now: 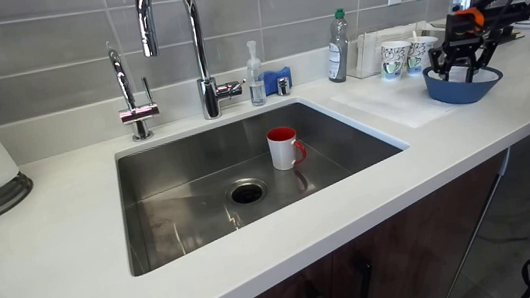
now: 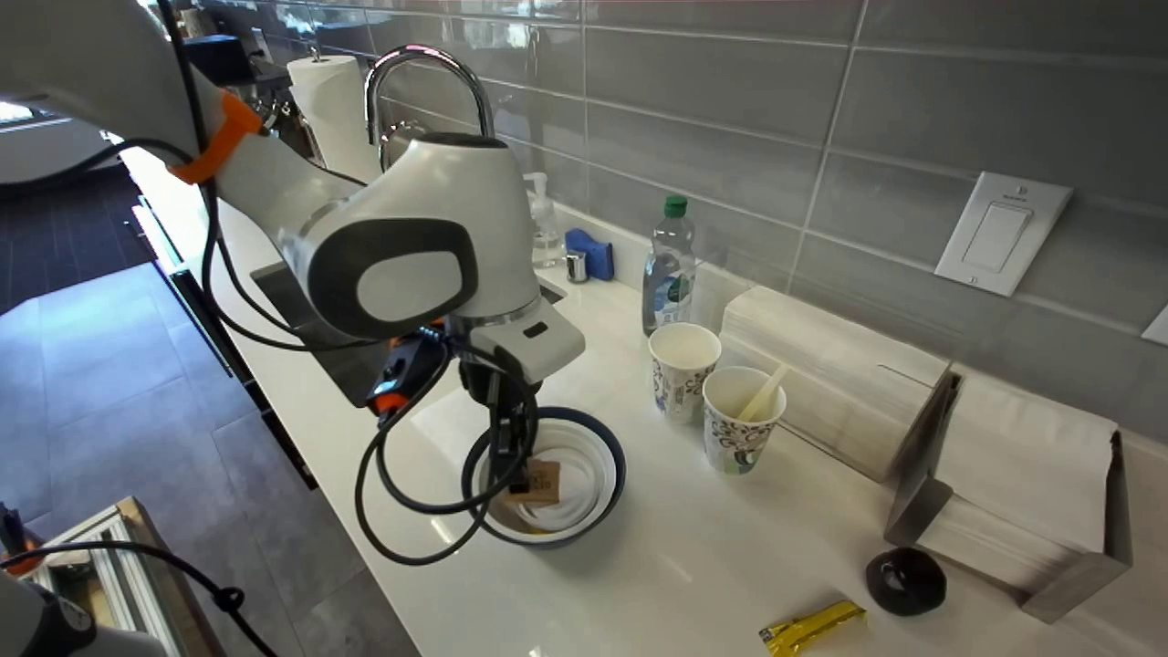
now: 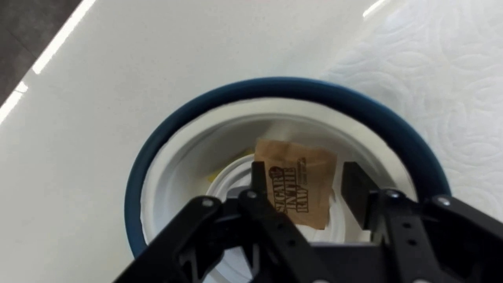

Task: Remove the yellow packet and white lid from the bowl and place them on the right side of the counter.

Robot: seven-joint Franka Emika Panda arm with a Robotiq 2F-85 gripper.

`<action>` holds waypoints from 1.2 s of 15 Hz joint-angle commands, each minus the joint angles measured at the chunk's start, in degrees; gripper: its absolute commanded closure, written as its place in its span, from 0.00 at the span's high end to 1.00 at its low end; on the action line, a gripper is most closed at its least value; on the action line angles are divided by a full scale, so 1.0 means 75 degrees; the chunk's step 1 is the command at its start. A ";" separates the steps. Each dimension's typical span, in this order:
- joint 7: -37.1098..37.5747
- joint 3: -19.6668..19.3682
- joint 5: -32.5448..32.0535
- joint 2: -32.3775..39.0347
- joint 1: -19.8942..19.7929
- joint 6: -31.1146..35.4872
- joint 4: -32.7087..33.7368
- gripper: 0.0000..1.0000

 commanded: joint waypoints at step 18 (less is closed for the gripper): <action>-0.0104 -0.0140 -0.0307 -0.1078 0.0024 -0.0236 -0.0298 0.01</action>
